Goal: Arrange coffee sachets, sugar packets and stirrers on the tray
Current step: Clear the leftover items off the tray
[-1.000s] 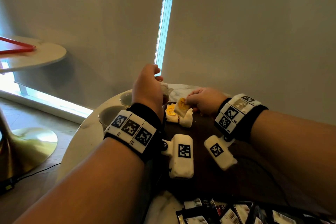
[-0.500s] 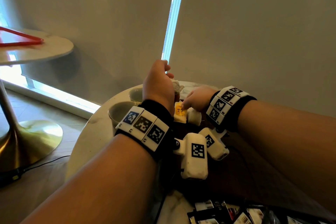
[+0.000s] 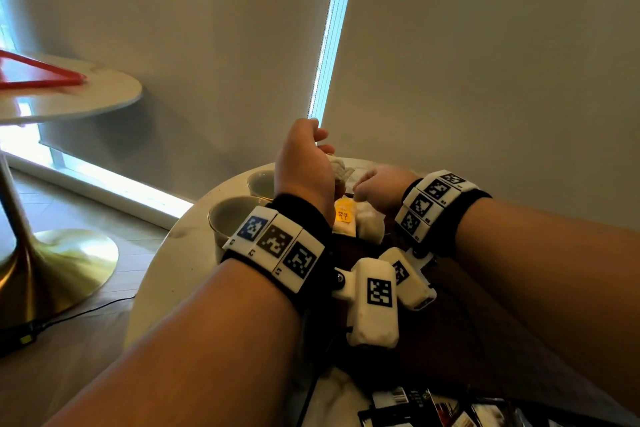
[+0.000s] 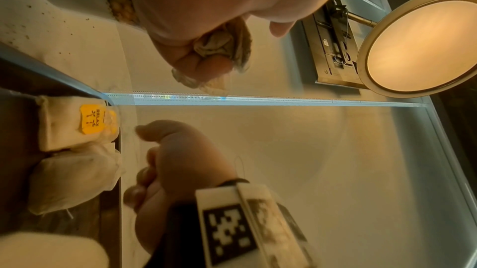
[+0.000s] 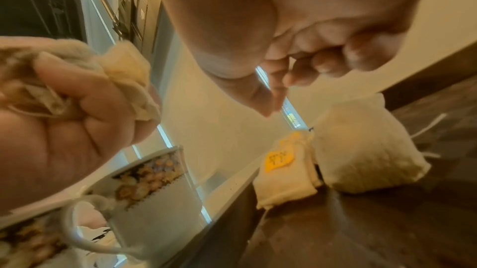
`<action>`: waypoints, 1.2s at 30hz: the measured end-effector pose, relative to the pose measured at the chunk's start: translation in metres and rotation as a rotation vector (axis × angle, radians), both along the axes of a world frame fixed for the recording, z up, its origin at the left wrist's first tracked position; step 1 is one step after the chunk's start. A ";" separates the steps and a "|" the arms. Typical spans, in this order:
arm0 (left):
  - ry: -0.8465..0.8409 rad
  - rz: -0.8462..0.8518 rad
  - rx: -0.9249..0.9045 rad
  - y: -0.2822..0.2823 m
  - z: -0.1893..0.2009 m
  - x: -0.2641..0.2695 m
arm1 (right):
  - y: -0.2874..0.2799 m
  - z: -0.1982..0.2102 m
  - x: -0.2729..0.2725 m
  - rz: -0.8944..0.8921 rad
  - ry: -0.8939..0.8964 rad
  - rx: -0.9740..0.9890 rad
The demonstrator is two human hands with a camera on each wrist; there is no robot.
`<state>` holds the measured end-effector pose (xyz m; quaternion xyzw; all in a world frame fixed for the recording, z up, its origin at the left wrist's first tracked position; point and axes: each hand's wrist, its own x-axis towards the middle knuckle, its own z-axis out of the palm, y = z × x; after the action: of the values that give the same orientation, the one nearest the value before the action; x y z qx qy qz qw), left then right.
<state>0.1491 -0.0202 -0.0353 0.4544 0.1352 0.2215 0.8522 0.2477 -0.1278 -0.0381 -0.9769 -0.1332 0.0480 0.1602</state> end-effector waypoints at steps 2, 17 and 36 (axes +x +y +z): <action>0.004 -0.005 -0.018 0.000 0.001 -0.001 | -0.004 0.003 -0.005 0.029 0.015 0.201; 0.007 -0.035 -0.041 0.000 -0.004 0.002 | -0.005 -0.008 -0.032 0.037 0.277 0.155; 0.096 -0.392 -0.142 -0.012 -0.008 0.002 | -0.051 0.002 -0.052 0.234 0.072 0.776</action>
<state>0.1510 -0.0324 -0.0429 0.4209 0.0999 0.0195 0.9014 0.1958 -0.1787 -0.0364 -0.8199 -0.2458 0.0464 0.5149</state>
